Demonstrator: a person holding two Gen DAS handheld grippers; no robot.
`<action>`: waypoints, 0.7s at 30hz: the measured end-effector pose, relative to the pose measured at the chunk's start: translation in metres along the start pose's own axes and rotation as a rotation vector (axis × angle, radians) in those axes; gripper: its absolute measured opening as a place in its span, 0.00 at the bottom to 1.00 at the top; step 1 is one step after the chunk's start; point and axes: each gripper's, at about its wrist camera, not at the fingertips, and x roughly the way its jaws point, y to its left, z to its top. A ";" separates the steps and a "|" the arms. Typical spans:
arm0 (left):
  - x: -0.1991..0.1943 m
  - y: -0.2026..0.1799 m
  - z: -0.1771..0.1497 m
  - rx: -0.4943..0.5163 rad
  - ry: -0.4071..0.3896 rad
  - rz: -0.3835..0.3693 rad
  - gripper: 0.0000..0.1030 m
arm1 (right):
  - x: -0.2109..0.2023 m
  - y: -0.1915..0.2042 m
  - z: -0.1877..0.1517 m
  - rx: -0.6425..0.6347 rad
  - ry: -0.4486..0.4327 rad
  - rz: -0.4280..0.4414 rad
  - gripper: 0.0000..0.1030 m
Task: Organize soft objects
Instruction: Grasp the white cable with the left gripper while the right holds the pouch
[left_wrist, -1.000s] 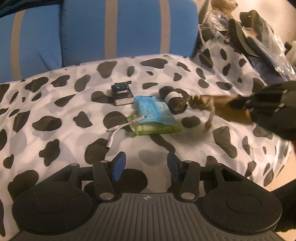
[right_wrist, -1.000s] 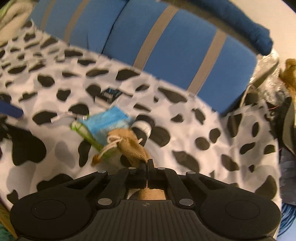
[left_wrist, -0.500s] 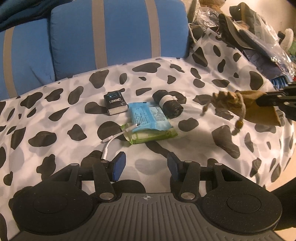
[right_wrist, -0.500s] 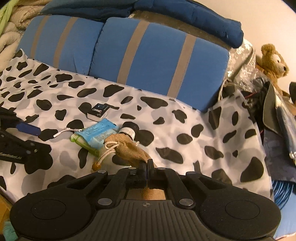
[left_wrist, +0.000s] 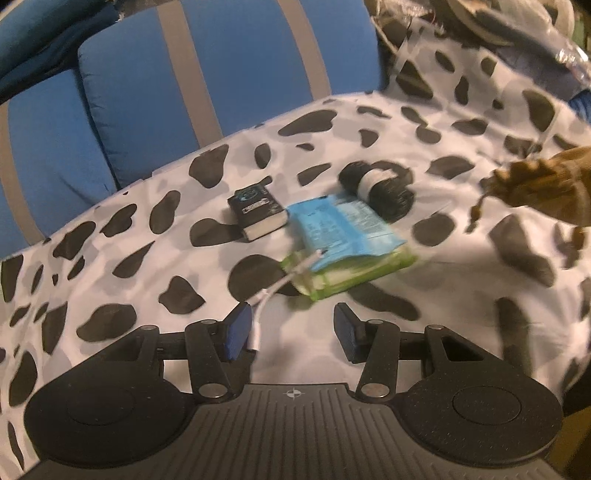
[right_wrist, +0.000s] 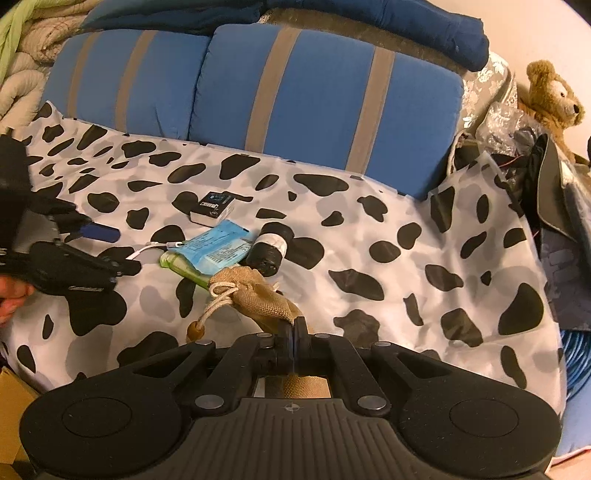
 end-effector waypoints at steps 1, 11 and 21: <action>0.004 0.001 0.000 0.015 0.002 0.011 0.47 | 0.001 0.001 0.000 0.000 0.003 0.005 0.03; 0.046 -0.003 -0.001 0.205 0.020 0.057 0.47 | 0.008 0.003 0.000 0.005 0.025 0.033 0.03; 0.058 0.000 0.003 0.241 0.019 0.020 0.12 | 0.012 0.004 -0.001 -0.006 0.040 0.047 0.03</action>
